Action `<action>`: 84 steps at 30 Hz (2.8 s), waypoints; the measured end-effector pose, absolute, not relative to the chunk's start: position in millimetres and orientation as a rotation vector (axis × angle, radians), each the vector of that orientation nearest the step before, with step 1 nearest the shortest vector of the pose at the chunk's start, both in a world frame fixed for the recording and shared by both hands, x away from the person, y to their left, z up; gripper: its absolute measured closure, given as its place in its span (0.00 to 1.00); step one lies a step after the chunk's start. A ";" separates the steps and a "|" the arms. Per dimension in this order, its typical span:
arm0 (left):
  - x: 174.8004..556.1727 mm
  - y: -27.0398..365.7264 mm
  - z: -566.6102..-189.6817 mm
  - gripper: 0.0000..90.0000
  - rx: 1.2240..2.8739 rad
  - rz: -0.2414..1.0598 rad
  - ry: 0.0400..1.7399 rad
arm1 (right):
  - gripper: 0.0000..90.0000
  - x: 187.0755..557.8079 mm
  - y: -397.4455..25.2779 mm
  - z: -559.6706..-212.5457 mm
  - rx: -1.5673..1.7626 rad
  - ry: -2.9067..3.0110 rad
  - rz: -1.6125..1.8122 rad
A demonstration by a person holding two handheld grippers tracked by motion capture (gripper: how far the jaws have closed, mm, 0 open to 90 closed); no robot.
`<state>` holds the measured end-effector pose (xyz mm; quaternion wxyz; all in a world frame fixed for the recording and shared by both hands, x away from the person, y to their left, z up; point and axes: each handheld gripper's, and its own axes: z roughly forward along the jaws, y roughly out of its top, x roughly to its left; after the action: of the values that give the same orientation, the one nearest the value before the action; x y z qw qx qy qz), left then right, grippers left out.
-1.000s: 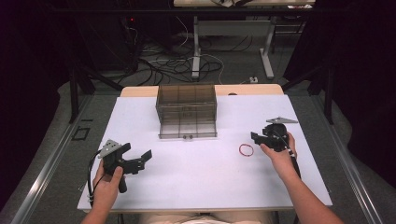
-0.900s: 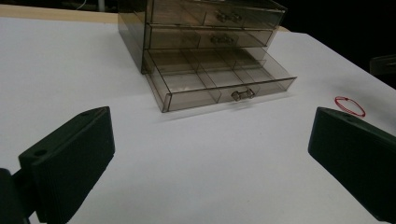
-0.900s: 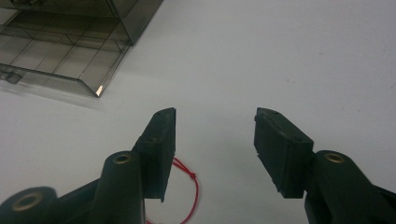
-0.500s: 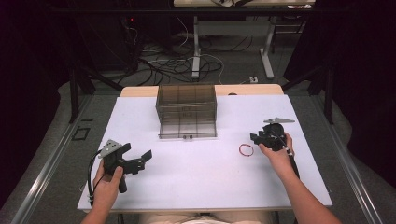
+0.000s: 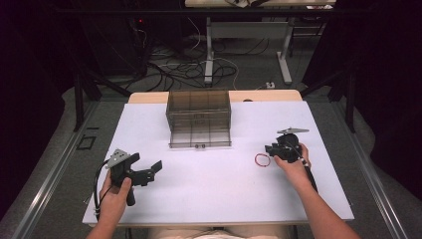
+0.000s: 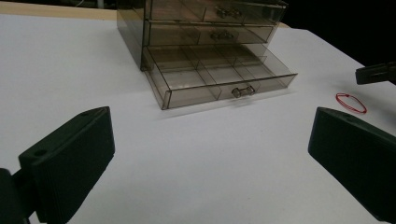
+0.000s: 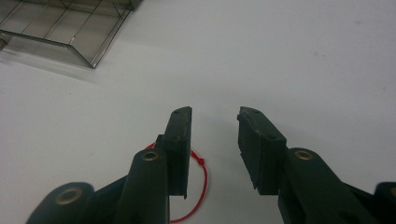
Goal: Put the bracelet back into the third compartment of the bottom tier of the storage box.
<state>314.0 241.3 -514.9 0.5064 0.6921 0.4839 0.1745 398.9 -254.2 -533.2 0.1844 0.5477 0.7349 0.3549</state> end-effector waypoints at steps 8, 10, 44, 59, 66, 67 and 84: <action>314.0 240.9 -515.1 0.01 1.672 0.419 1.167 | 0.79 399.3 -253.8 -537.8 1.566 2.114 0.991; 314.1 241.0 -515.2 0.01 1.672 0.420 1.167 | 0.80 399.2 -252.9 -538.8 1.574 2.125 0.990; 314.0 240.8 -515.0 0.01 1.675 0.419 1.167 | 0.89 401.5 -243.0 -550.0 1.544 2.234 0.902; 314.1 240.7 -515.1 0.01 1.677 0.418 1.165 | 0.96 401.3 -242.9 -550.3 1.534 2.236 0.885; 314.1 240.4 -515.3 0.01 1.679 0.419 1.166 | 0.97 401.4 -243.0 -550.2 1.537 2.238 0.888; 314.1 240.4 -515.2 0.01 1.679 0.419 1.166 | 0.97 401.3 -243.0 -550.2 1.537 2.238 0.888; 314.1 240.4 -515.2 0.01 1.680 0.419 1.166 | 1.00 400.6 -244.1 -548.8 1.559 2.233 0.899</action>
<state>314.1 240.4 -515.2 0.5029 0.6956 0.4827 0.1736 400.6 -244.1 -548.8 0.1363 0.5386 0.7712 0.3106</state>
